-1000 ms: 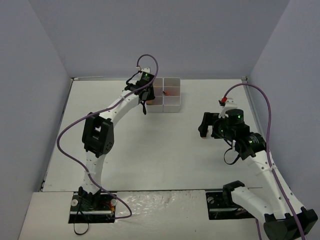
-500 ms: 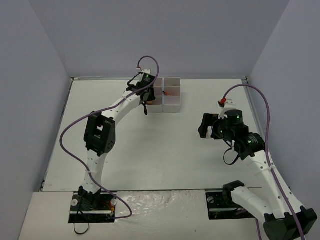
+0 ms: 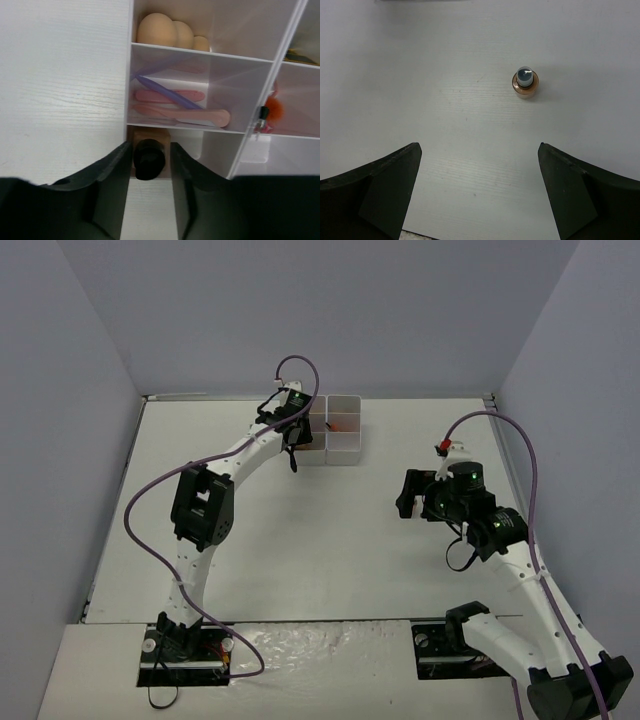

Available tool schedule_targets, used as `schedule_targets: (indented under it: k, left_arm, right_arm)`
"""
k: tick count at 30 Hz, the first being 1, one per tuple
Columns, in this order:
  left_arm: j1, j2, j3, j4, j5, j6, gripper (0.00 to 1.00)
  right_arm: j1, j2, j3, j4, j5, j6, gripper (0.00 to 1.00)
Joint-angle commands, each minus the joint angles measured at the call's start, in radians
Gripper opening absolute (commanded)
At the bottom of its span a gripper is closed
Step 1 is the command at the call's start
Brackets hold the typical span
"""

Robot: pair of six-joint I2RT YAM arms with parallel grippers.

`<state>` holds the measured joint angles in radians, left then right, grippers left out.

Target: Organize the makeup

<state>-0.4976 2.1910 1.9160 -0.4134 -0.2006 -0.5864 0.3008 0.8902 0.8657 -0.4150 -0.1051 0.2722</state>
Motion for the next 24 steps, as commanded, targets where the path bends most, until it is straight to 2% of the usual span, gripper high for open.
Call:
schedule_targets:
  k: [1, 5, 14, 19, 24]
  left_arm:
    - [0.003, -0.03, 0.04, 0.044, -0.052, -0.012, 0.38]
    - [-0.001, -0.03, 0.045, 0.042, -0.056, -0.012, 0.46]
    - [-0.004, -0.086, 0.048, 0.032, -0.067, -0.002, 0.55]
    - [-0.002, -0.193, -0.002, 0.033, -0.085, 0.044, 0.7]
    - [0.001, -0.356, -0.154, 0.074, -0.09, 0.127, 0.84]
  right_arm:
    - [-0.005, -0.007, -0.001, 0.046, 0.001, 0.007, 1.0]
    - [-0.005, -0.004, -0.001, 0.047, 0.001, 0.005, 1.0]
    - [-0.005, 0.002, -0.012, 0.048, 0.022, 0.005, 1.0]
    - [-0.005, 0.064, -0.011, 0.055, 0.081, 0.056, 1.0]
    - [-0.005, 0.185, -0.017, 0.094, 0.122, 0.08, 1.0]
